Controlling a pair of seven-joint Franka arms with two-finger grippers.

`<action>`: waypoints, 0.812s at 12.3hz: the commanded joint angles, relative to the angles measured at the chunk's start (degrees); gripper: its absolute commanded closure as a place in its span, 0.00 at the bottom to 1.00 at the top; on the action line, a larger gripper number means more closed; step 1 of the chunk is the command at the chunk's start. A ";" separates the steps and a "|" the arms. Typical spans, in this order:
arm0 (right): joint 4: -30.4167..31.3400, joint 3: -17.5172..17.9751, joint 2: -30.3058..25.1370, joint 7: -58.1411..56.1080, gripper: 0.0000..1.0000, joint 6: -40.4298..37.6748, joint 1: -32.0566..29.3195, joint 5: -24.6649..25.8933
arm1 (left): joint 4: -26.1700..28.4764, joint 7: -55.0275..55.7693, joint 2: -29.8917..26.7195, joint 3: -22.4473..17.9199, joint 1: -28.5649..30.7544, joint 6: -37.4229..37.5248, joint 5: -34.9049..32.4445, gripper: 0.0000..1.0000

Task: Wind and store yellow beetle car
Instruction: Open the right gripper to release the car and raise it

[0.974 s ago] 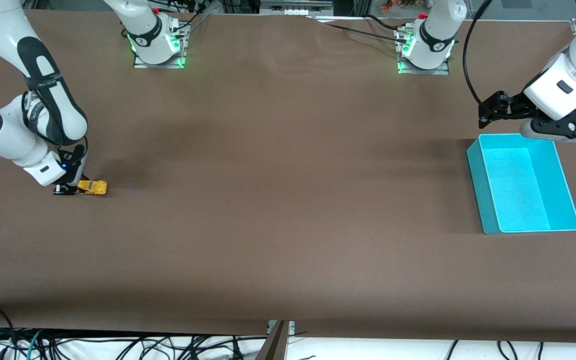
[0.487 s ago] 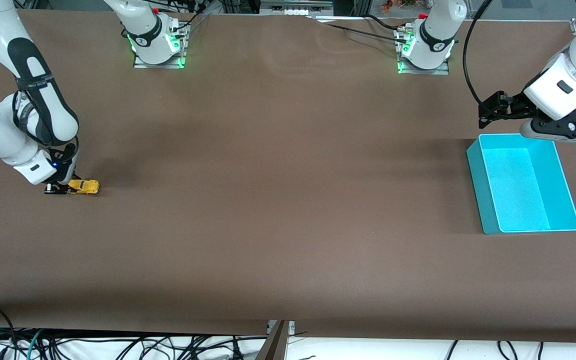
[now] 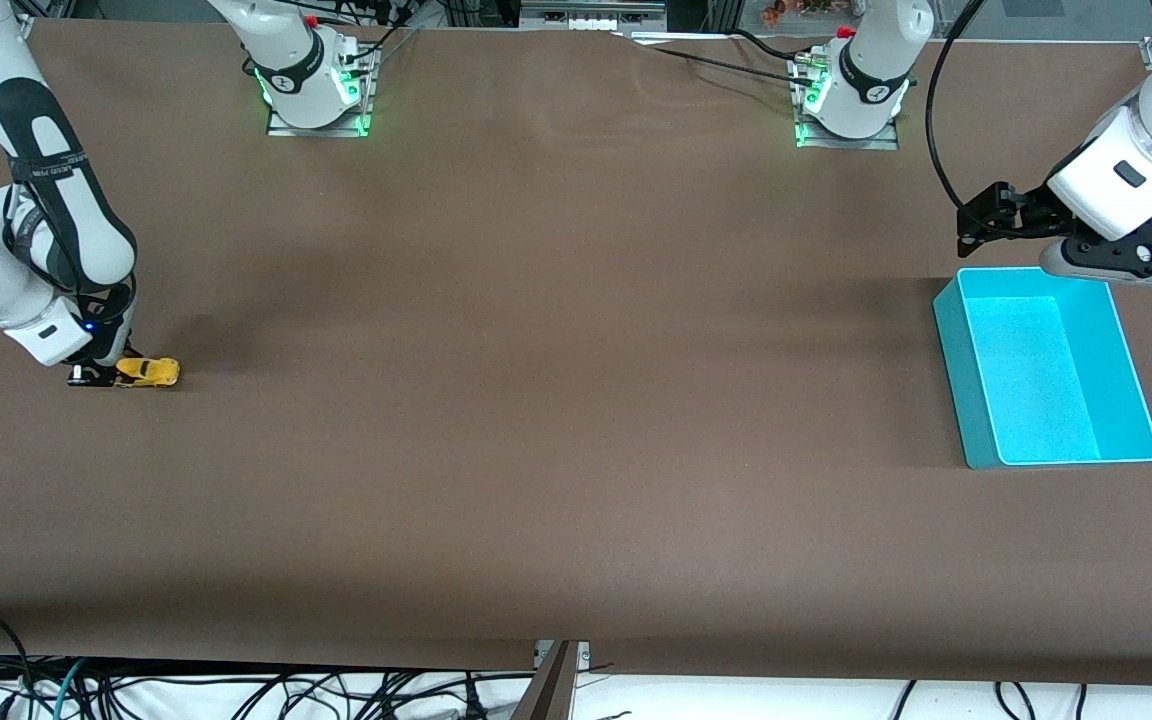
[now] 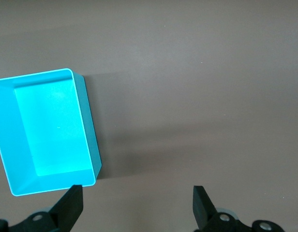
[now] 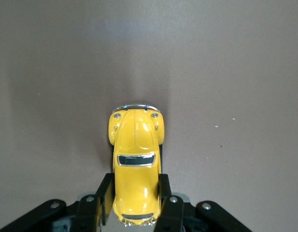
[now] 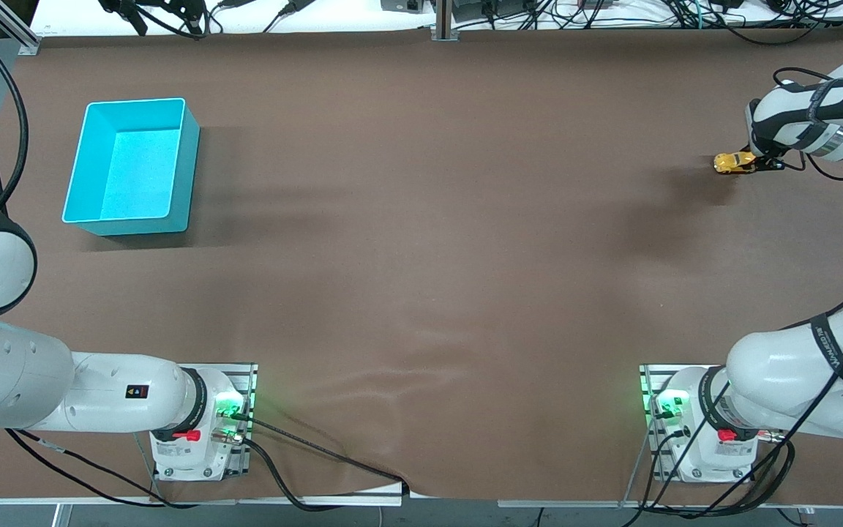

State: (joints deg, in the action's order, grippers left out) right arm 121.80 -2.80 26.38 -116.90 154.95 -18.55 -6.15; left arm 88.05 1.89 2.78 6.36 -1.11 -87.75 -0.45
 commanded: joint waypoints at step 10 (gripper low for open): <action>-17.73 5.08 2.89 4.99 0.00 -18.19 0.53 -2.38 | -2.01 0.04 0.82 0.05 -0.12 1.35 0.01 0.00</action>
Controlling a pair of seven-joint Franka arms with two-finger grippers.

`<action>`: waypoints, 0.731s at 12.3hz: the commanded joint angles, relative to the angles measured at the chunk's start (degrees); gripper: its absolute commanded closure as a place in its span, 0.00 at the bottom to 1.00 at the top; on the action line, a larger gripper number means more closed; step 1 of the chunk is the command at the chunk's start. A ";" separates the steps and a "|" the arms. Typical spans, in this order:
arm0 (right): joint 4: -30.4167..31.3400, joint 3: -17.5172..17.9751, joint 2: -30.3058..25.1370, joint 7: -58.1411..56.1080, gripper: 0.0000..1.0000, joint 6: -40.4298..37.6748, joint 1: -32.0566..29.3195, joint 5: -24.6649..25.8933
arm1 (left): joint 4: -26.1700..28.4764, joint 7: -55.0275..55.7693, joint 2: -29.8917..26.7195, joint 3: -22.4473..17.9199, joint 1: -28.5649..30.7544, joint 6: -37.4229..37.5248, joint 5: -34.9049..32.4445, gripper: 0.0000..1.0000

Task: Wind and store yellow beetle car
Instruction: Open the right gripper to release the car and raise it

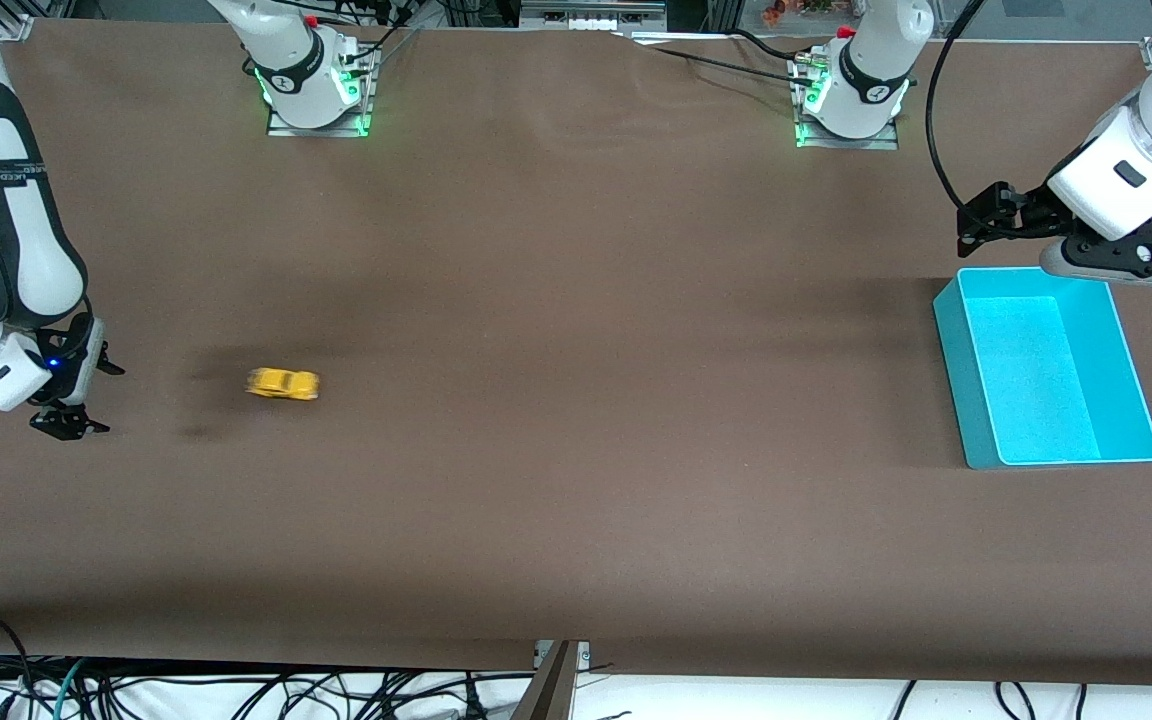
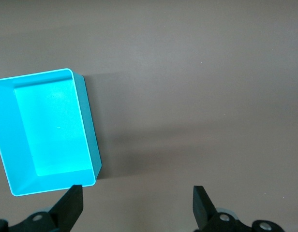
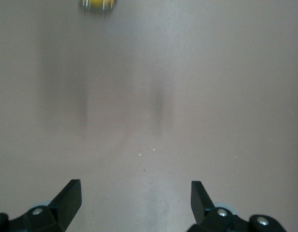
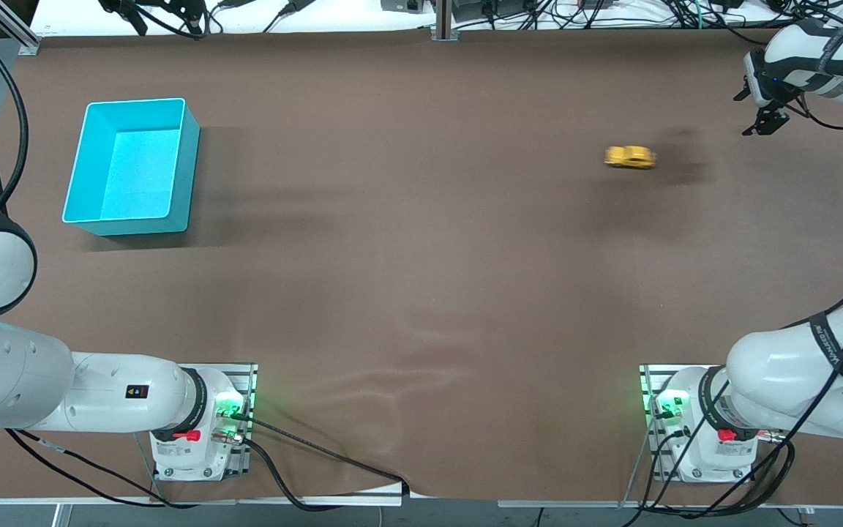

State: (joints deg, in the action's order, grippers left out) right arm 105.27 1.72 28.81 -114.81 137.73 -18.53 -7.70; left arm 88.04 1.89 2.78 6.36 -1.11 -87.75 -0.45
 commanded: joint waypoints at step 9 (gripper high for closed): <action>-14.38 0.48 -3.41 52.08 0.00 -22.74 6.74 0.40 | -2.00 0.04 0.82 0.05 -0.03 1.35 0.88 0.00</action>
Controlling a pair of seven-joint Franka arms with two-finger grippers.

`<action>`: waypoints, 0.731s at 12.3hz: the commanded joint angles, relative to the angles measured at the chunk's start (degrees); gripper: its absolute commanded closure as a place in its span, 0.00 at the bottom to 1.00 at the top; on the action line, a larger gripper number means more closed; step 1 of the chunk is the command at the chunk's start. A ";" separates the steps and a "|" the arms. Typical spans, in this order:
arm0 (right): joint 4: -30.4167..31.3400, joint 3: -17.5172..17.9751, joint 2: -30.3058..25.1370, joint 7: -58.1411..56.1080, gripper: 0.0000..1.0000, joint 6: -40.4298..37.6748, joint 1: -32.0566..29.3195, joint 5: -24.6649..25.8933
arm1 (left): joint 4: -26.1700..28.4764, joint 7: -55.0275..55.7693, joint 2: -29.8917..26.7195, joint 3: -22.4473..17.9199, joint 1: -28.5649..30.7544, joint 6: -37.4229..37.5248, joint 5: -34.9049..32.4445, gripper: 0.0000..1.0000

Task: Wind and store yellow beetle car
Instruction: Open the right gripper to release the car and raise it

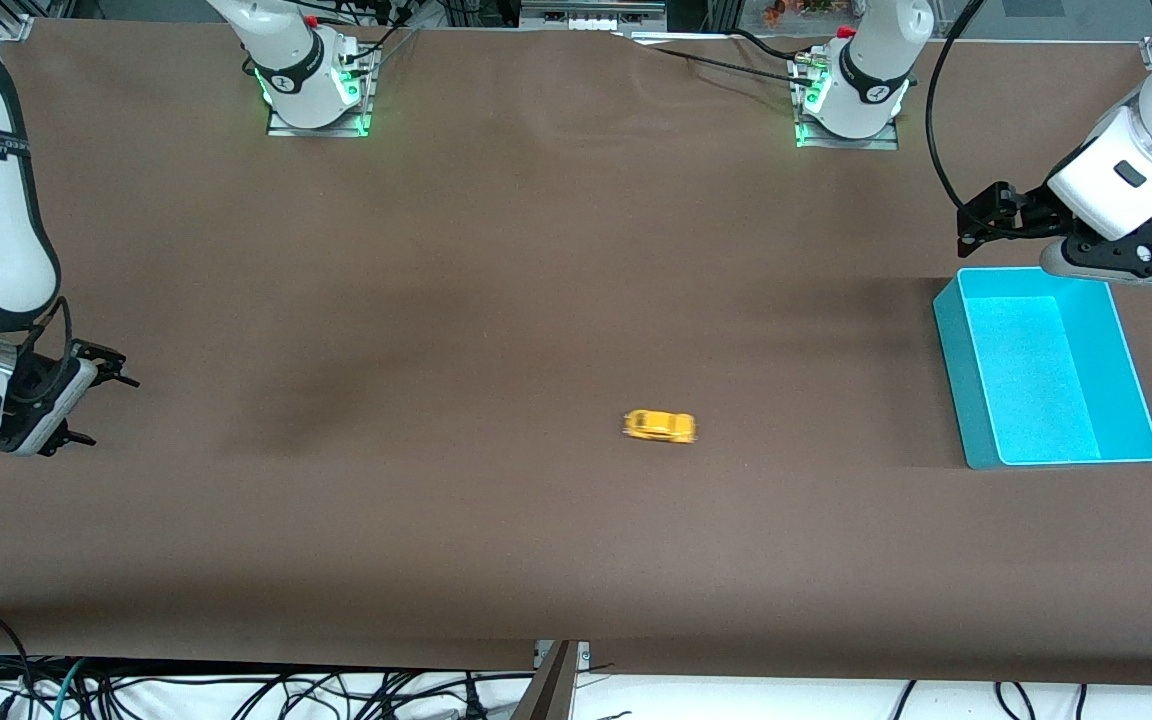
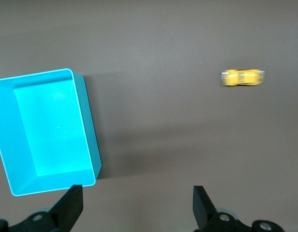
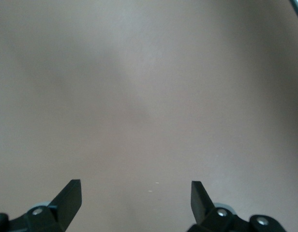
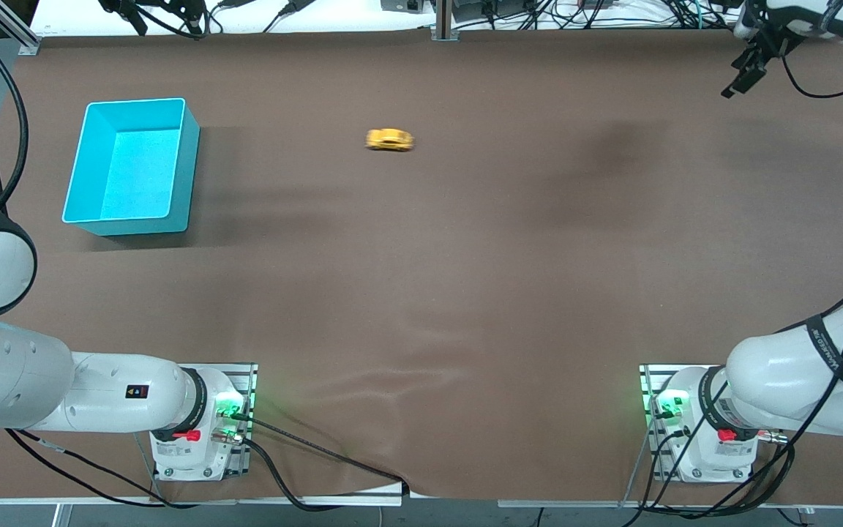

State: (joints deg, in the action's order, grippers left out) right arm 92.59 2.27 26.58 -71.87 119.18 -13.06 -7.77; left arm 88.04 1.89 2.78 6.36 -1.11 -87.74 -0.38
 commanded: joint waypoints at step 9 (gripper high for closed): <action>-12.26 0.02 -6.00 55.33 0.00 -24.25 10.32 3.73 | -1.90 -0.31 4.07 -0.12 0.76 1.61 0.73 0.00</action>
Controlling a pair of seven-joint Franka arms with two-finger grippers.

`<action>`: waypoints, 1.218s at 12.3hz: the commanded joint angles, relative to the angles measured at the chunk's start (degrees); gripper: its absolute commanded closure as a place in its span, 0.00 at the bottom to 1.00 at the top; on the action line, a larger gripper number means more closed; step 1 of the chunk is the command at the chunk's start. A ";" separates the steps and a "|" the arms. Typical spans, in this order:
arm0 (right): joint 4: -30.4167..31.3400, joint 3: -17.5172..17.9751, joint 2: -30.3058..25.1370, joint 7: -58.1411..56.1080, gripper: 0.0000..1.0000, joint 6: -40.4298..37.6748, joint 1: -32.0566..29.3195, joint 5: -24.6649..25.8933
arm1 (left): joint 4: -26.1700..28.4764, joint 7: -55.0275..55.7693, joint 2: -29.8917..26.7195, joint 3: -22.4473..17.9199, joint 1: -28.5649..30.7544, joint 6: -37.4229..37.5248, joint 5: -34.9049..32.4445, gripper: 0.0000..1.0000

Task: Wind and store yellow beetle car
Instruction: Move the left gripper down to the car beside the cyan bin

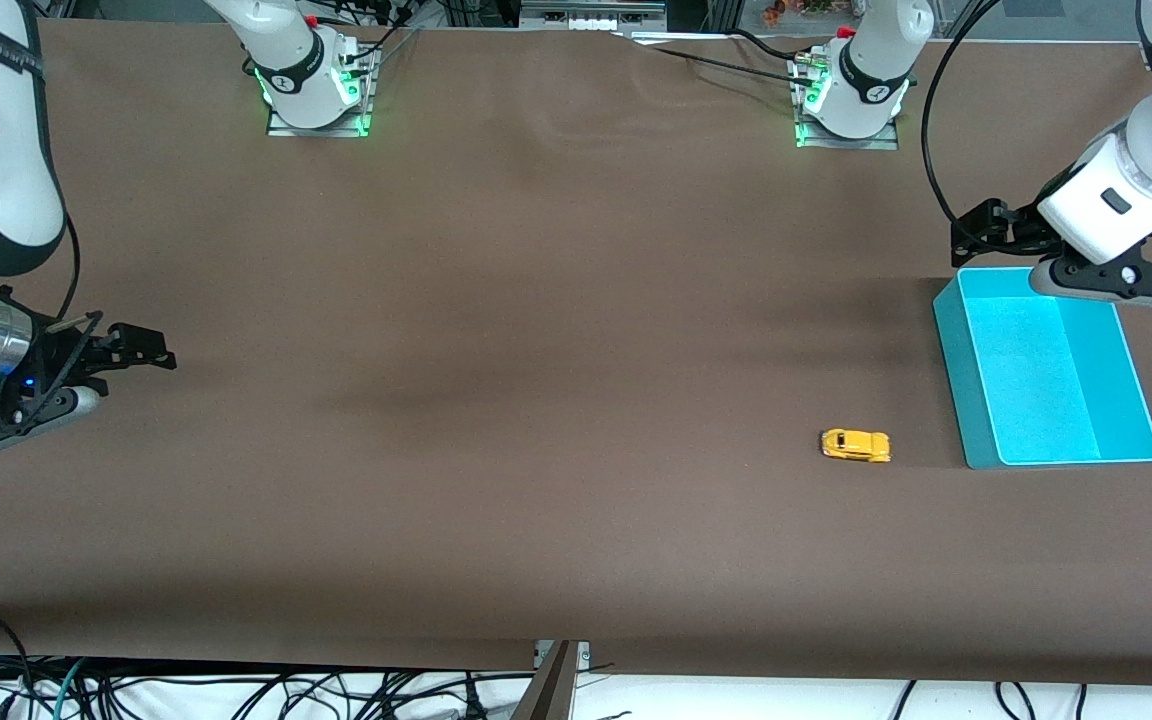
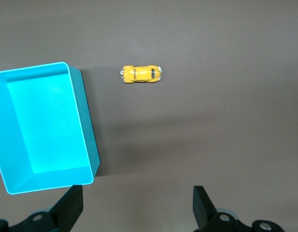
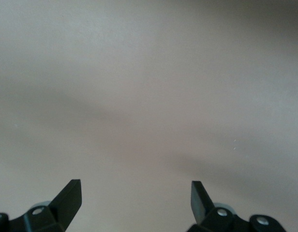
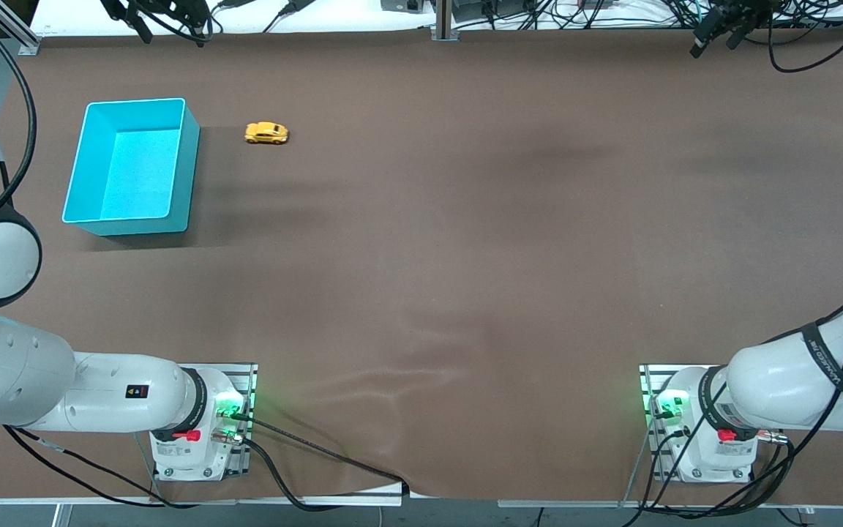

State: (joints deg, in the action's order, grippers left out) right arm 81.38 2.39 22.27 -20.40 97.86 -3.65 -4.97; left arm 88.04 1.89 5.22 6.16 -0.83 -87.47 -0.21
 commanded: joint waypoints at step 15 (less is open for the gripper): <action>2.46 0.69 -14.53 6.50 0.00 -7.60 2.51 9.46 | -1.64 -64.58 29.12 -0.27 8.31 -21.13 0.03 0.00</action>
State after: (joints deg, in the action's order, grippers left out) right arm 80.88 3.30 9.37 -15.02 89.22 -0.90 3.60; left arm 88.22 -53.20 30.22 5.72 8.10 -104.63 -0.22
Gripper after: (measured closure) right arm 0.000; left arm 0.000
